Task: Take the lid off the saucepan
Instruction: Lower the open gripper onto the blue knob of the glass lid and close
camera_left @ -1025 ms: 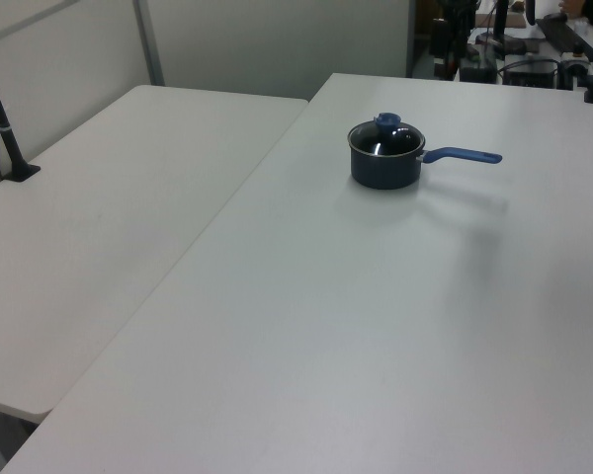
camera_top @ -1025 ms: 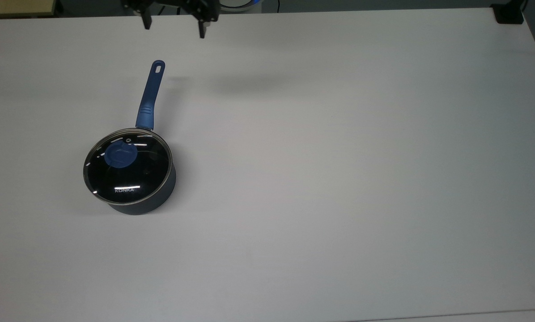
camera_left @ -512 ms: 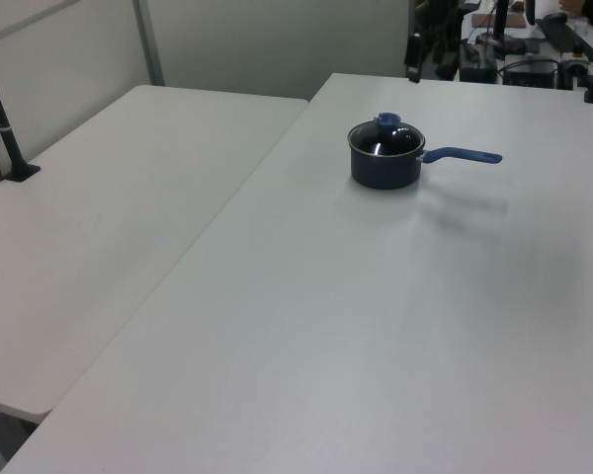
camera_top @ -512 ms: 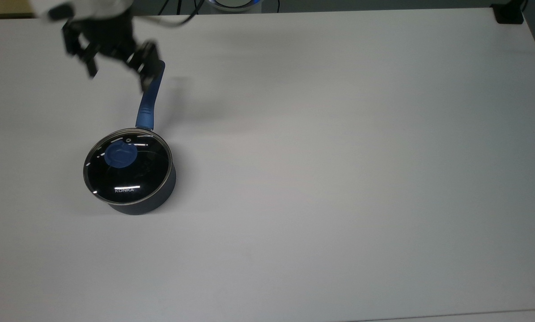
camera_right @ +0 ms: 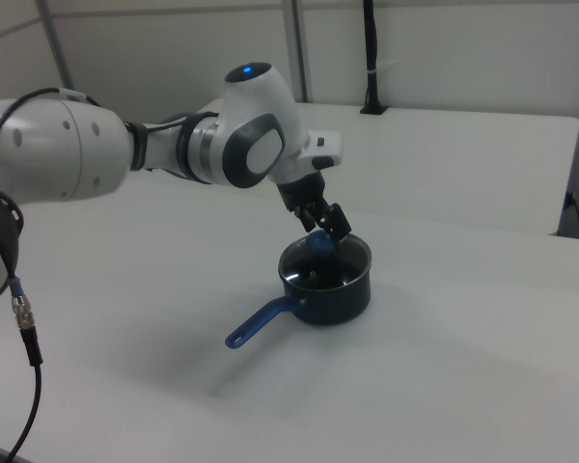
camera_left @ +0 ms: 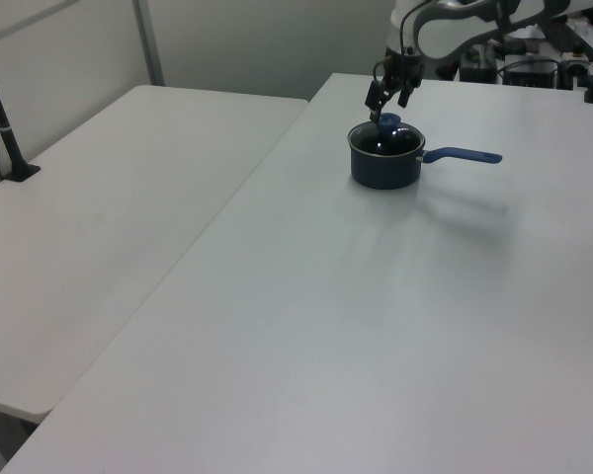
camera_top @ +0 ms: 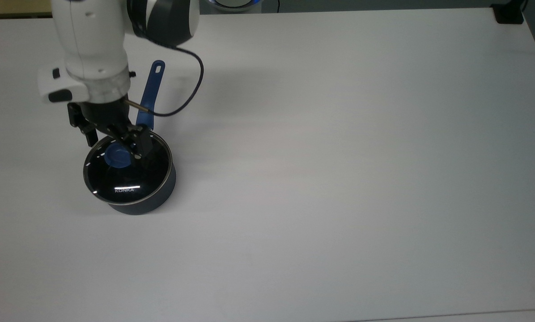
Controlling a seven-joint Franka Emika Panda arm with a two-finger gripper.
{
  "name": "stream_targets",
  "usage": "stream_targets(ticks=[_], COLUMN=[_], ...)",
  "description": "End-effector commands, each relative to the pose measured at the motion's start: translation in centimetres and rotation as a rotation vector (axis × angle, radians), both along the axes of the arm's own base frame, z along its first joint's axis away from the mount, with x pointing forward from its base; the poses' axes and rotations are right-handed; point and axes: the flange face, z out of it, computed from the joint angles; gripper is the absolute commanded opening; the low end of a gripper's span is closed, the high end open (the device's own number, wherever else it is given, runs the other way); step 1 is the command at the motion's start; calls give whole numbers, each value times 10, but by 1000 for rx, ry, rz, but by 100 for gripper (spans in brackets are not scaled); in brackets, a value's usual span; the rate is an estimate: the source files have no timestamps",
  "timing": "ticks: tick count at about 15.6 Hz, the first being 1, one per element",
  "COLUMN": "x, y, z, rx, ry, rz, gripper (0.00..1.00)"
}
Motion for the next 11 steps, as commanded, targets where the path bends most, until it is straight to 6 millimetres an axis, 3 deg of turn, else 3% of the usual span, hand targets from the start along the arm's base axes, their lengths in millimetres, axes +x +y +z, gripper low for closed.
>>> stream_targets(ticks=[1, 4, 8, 11], x=[4, 4, 5, 5], y=[2, 5, 11, 12], z=[1, -8, -14, -13], rx=[-25, -30, -30, -23], ry=[-7, 7, 16, 11], rz=[-8, -4, -15, -33], gripper=[100, 99, 74, 65])
